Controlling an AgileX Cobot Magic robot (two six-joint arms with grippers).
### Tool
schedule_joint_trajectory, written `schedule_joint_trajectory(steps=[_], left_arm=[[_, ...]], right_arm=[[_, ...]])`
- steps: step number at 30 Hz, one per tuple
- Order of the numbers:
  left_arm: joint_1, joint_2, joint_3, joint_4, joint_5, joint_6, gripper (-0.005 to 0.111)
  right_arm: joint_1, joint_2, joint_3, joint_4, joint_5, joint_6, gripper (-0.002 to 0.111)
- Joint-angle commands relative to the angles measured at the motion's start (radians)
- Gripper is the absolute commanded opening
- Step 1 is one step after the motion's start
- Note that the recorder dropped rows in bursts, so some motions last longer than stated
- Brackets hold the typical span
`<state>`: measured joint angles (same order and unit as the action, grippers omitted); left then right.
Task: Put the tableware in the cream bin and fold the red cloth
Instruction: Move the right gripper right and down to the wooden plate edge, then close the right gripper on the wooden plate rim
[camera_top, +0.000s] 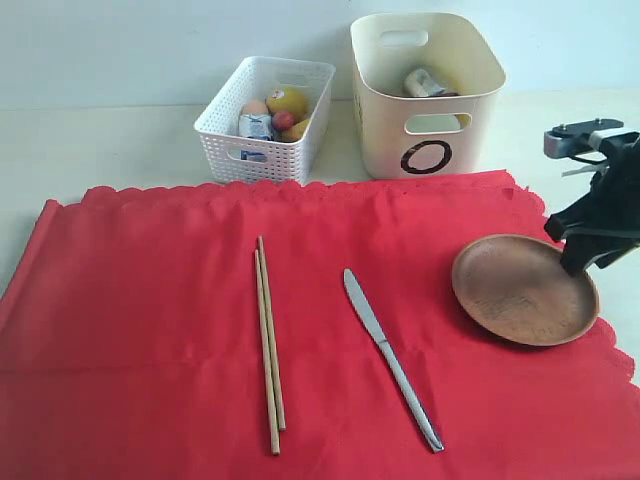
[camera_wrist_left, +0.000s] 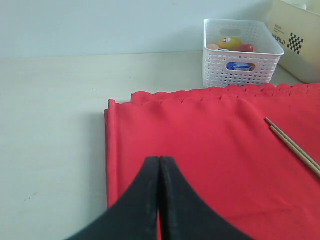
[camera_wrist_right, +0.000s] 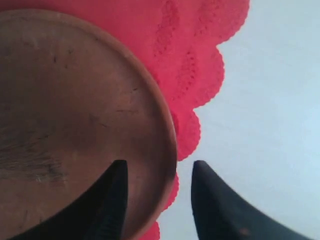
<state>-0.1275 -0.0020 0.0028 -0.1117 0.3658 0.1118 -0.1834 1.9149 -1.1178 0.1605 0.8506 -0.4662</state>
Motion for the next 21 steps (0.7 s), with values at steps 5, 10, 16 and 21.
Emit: schedule_joint_trajectory(steps=[5,10,16,21], left_arm=[[-0.005,0.002,-0.003,0.002,-0.010,-0.006,0.000],[-0.005,0.002,-0.003,0.002,-0.010,-0.006,0.000],[-0.005,0.002,-0.003,0.002,-0.010,-0.006,0.000],[-0.005,0.002,-0.003,0.002,-0.010,-0.006,0.000]], right_arm=[[-0.003,0.084,-0.007,0.051,-0.053,0.006,0.040],[-0.003,0.103,-0.007,0.125,-0.036,-0.047,0.030],[-0.003,0.097,-0.007,0.125,-0.030,-0.057,0.006],[-0.003,0.097,-0.007,0.127,0.009,-0.061,0.000]])
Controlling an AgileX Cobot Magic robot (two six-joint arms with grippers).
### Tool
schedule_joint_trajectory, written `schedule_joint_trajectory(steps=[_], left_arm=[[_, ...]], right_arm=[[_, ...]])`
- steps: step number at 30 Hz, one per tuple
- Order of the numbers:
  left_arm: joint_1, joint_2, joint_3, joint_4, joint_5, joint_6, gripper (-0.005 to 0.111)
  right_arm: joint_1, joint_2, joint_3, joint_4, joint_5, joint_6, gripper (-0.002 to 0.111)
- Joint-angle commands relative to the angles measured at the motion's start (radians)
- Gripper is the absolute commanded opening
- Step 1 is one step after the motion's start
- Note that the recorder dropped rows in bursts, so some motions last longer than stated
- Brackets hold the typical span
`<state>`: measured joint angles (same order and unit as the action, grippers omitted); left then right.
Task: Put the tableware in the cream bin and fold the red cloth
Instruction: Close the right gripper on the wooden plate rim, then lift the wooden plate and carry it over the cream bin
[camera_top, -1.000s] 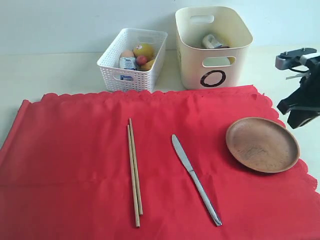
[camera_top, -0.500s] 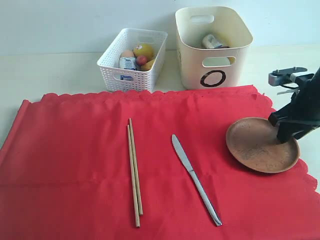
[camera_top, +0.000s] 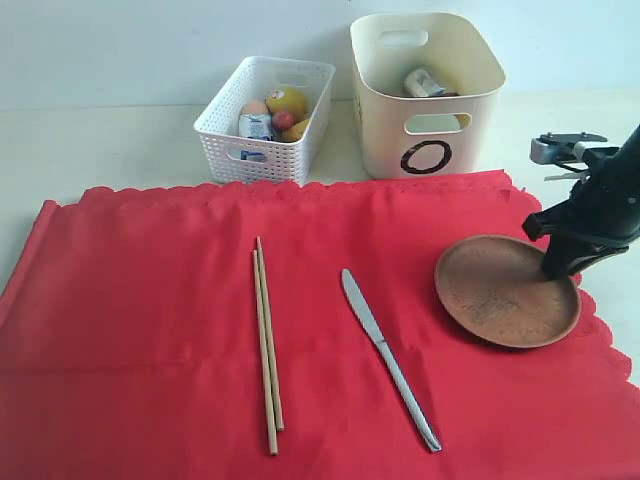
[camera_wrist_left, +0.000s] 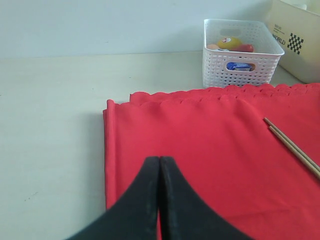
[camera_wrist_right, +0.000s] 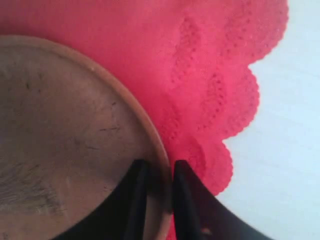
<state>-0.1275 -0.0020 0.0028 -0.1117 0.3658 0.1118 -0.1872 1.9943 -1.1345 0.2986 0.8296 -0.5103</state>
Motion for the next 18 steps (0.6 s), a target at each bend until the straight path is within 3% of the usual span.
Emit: schedule_joint_trajectory(steps=[1,18], left_arm=[[-0.005,0.002,-0.003,0.002,-0.010,-0.006,0.000],[-0.005,0.002,-0.003,0.002,-0.010,-0.006,0.000]], right_arm=[[0.000,0.017,0.010,-0.011,0.042,-0.026,0.000],[0.000,-0.106,0.010,0.179,0.159,-0.256,0.000]])
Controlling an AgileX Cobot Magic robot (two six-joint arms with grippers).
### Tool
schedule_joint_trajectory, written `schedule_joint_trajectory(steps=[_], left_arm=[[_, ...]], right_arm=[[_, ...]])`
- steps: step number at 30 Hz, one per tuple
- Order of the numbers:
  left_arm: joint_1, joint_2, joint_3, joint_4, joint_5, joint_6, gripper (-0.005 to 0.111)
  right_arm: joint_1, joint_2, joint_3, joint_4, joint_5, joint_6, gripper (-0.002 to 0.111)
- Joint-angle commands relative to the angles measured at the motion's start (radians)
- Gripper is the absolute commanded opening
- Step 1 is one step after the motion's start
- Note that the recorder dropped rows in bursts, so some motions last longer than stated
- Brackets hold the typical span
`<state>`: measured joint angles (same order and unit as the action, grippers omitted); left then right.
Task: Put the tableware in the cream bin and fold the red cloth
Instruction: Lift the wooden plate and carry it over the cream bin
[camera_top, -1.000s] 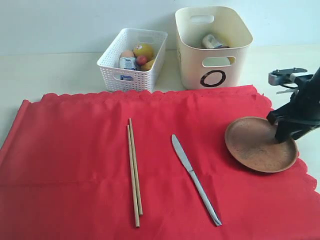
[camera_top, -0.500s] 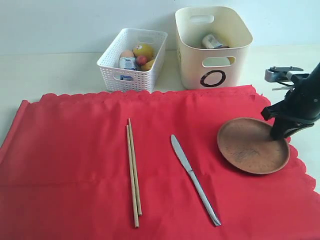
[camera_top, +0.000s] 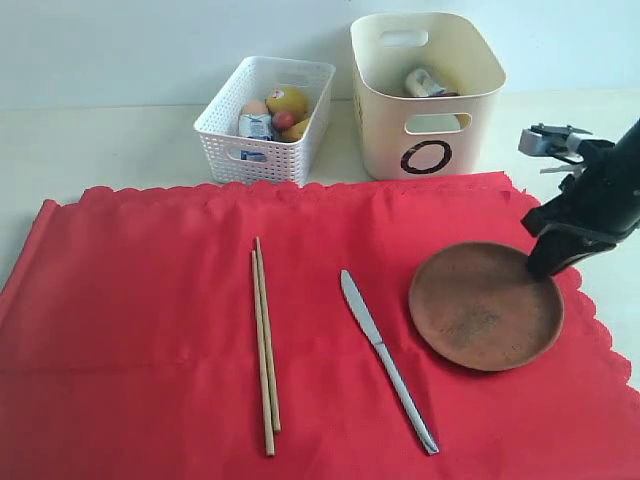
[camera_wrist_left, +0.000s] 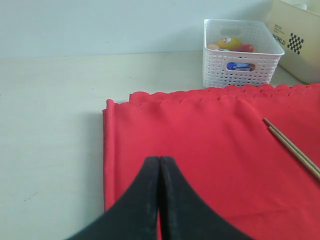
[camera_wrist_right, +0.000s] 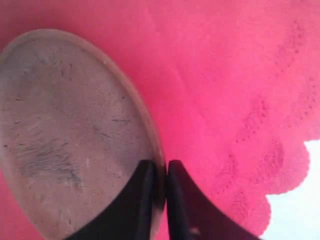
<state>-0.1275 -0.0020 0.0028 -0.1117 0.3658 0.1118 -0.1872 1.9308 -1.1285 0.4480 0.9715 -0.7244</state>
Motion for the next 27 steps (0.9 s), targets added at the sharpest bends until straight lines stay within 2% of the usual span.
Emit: schedule_joint_trajectory(steps=[1,7,18,27], left_arm=[[-0.005,0.002,-0.003,0.002,-0.010,-0.006,0.000],[-0.005,0.002,-0.003,0.002,-0.010,-0.006,0.000],[-0.005,0.002,-0.003,0.002,-0.010,-0.006,0.000],[-0.005,0.002,-0.003,0.002,-0.010,-0.006,0.000]], right_arm=[[0.000,-0.050,0.004,0.029,0.022,-0.045,0.000],[0.000,-0.073,-0.008,0.133,0.076,-0.147,0.000],[0.000,-0.073,-0.114,0.323,0.230,-0.222,0.000],[0.000,-0.073,-0.207,0.578,0.215,-0.263,0.000]])
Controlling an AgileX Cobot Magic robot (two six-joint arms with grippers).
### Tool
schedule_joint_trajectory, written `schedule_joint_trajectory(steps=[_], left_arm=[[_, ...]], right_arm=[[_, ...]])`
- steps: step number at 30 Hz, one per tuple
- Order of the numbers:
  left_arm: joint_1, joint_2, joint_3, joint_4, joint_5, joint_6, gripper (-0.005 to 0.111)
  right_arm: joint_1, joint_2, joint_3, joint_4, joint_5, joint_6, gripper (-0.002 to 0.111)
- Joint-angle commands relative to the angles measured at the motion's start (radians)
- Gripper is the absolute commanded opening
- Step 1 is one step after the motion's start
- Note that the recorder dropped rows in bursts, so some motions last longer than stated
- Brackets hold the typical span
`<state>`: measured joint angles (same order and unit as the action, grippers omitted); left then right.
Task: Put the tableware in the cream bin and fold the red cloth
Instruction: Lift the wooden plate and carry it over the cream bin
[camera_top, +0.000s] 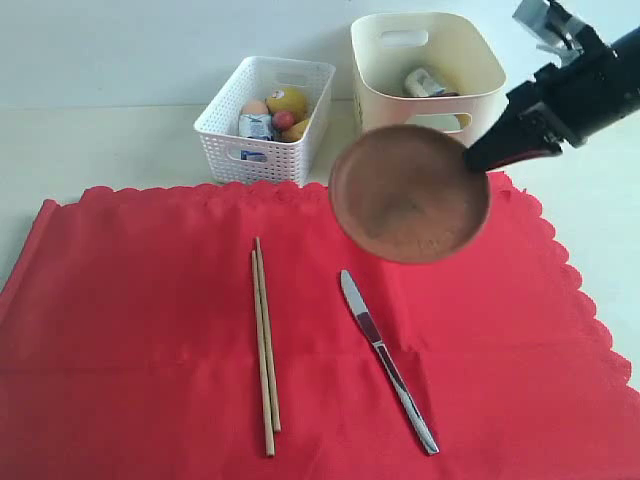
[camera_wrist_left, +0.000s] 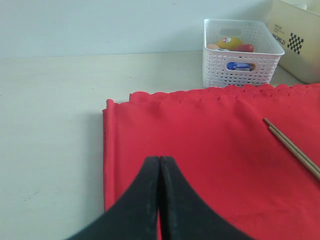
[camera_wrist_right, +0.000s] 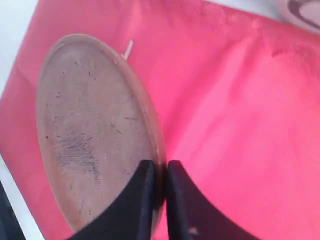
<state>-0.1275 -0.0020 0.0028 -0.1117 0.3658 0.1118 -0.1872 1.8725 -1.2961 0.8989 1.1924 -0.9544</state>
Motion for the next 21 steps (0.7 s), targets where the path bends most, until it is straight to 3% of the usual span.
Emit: schedule_joint_trajectory(steps=[1,13,16,21], left_arm=[[-0.005,0.002,-0.003,0.002,-0.010,-0.006,0.000],[-0.005,0.002,-0.003,0.002,-0.010,-0.006,0.000],[-0.005,0.002,-0.003,0.002,-0.010,-0.006,0.000],[-0.005,0.002,-0.003,0.002,-0.010,-0.006,0.000]], right_arm=[[0.000,-0.014,-0.045,0.150,-0.015,-0.040,0.000],[0.000,-0.007,-0.069,0.419,-0.304,-0.066,0.000],[0.000,-0.006,-0.069,0.571,-0.449,-0.073,0.000],[0.000,0.032,-0.069,0.590,-0.578,-0.073,0.000]])
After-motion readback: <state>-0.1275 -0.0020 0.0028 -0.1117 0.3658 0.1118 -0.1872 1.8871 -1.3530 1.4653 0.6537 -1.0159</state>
